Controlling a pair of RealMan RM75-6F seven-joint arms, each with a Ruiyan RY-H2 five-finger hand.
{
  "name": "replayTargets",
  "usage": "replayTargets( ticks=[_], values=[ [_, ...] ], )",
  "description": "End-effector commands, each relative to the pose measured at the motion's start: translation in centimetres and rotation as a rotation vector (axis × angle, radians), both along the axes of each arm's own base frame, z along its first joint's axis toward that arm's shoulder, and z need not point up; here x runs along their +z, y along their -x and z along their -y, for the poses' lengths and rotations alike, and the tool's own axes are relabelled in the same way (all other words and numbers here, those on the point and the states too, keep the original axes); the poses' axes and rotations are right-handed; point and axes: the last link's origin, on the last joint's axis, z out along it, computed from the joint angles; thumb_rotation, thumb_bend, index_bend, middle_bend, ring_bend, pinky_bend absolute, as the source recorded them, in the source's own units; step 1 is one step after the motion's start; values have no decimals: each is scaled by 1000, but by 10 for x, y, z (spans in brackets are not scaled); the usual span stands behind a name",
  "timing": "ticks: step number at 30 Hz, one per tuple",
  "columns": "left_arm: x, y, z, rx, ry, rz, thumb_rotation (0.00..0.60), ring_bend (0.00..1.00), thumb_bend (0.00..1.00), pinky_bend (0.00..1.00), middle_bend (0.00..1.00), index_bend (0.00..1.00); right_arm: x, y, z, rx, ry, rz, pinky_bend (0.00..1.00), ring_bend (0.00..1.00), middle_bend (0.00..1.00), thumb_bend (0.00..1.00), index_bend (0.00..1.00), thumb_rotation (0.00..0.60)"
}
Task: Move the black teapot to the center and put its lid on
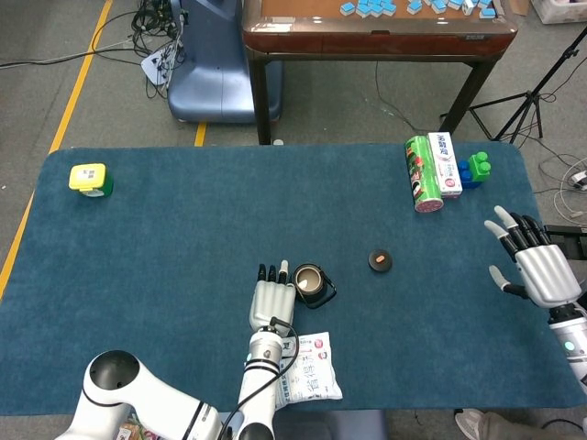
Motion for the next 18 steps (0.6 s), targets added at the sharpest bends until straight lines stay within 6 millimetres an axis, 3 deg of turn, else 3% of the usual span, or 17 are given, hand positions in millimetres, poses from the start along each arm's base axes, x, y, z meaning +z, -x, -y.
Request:
replayTargets(
  ticks=[1,9,18],
  values=[
    [3,3,0,-12,-21,4,600,0,257,0,0,355,-1,1,0,-3,-4,1,0,0,0,407,98,600],
    [43,25,2,-15,-68,55,600,0,256,0,0,360,0,-7,-8,24,-16,-4,0,0,0,407,98,600],
    [106,75,10,-13,-132,94,600,0,256,0,0,373,2,-29,-23,34,-16,-29,0,0,0,407,98,600]
  ],
)
